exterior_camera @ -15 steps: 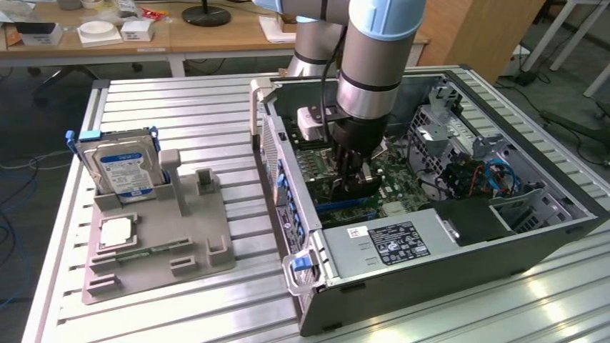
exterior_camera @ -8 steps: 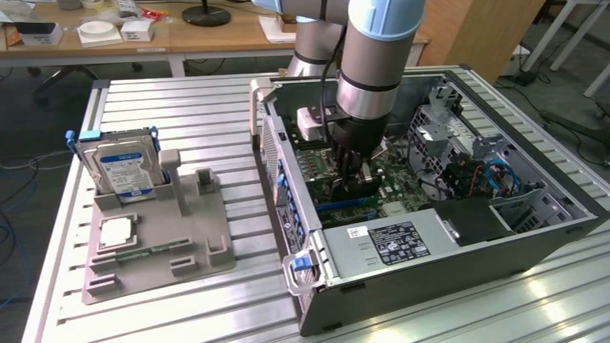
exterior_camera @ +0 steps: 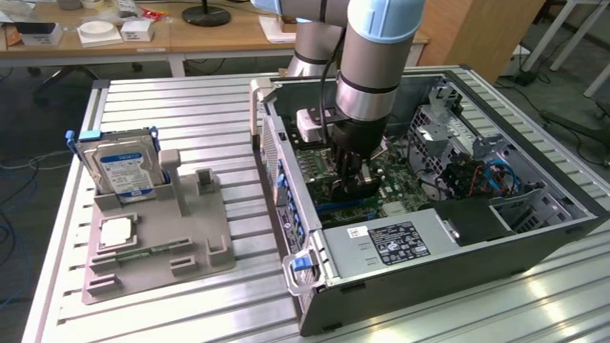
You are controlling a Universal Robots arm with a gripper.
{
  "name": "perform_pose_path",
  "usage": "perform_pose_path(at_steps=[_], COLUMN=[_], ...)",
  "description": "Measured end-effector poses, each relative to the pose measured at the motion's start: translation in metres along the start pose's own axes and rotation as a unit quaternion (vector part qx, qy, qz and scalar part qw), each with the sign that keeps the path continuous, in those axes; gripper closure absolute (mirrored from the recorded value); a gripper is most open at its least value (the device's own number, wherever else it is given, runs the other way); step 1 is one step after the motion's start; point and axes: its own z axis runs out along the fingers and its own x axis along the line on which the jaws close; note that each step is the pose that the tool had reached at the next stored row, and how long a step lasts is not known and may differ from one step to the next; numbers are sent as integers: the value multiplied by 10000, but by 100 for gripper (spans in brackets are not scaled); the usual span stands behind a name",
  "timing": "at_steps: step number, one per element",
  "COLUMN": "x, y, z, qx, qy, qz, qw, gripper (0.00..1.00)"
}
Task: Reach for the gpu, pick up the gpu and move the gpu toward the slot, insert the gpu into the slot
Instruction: 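Insert the gpu into the slot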
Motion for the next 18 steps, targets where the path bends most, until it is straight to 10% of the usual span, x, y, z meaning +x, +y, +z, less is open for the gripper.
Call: perform_pose_path(at_steps=[18], x=[7], y=[1], z=[33], qx=[1], qy=[-2], qz=[0], qw=[10000], gripper=[74])
